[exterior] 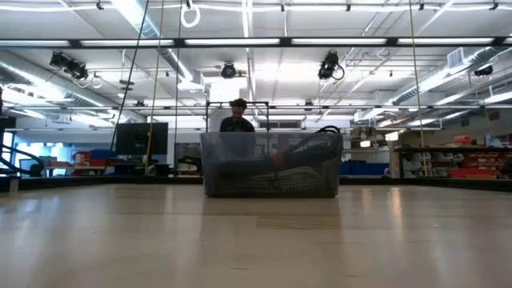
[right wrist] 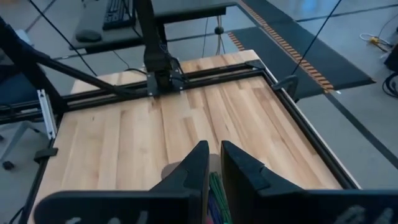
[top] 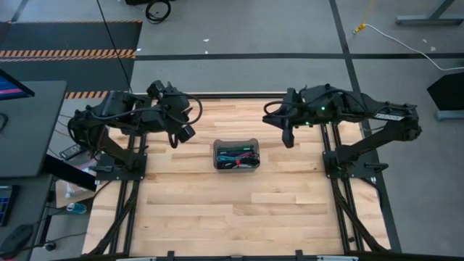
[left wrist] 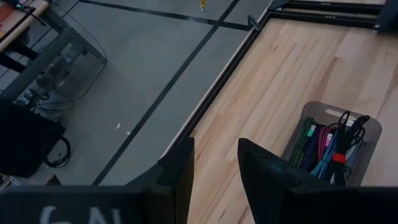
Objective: Pick and place USB-C Cables
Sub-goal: Adjust the black bin
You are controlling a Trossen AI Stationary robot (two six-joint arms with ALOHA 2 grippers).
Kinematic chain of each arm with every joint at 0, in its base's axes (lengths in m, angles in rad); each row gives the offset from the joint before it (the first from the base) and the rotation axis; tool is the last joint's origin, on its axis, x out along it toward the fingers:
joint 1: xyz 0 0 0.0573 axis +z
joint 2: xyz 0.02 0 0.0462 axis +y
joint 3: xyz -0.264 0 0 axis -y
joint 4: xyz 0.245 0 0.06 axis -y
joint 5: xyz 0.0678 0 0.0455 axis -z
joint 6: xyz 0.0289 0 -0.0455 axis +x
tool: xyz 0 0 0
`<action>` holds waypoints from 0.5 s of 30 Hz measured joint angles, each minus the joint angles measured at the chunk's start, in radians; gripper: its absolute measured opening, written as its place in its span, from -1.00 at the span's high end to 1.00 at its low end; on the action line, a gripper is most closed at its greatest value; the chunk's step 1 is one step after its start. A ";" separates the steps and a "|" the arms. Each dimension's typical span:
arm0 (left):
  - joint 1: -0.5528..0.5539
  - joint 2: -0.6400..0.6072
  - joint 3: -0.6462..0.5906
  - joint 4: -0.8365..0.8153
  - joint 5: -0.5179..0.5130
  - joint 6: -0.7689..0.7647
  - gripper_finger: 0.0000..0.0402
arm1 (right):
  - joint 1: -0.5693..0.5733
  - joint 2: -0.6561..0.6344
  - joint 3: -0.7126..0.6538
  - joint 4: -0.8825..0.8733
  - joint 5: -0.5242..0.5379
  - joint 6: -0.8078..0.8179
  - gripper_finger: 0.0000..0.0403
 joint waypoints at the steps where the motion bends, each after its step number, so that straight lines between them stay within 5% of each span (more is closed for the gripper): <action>1: 0.000 0.000 0.000 0.000 0.000 0.000 0.35 | 0.002 -0.001 0.000 -0.008 0.000 0.004 0.77; 15: 0.000 0.000 0.000 0.000 0.000 -0.029 0.35 | -0.037 0.176 -0.178 -0.111 -0.055 0.104 0.78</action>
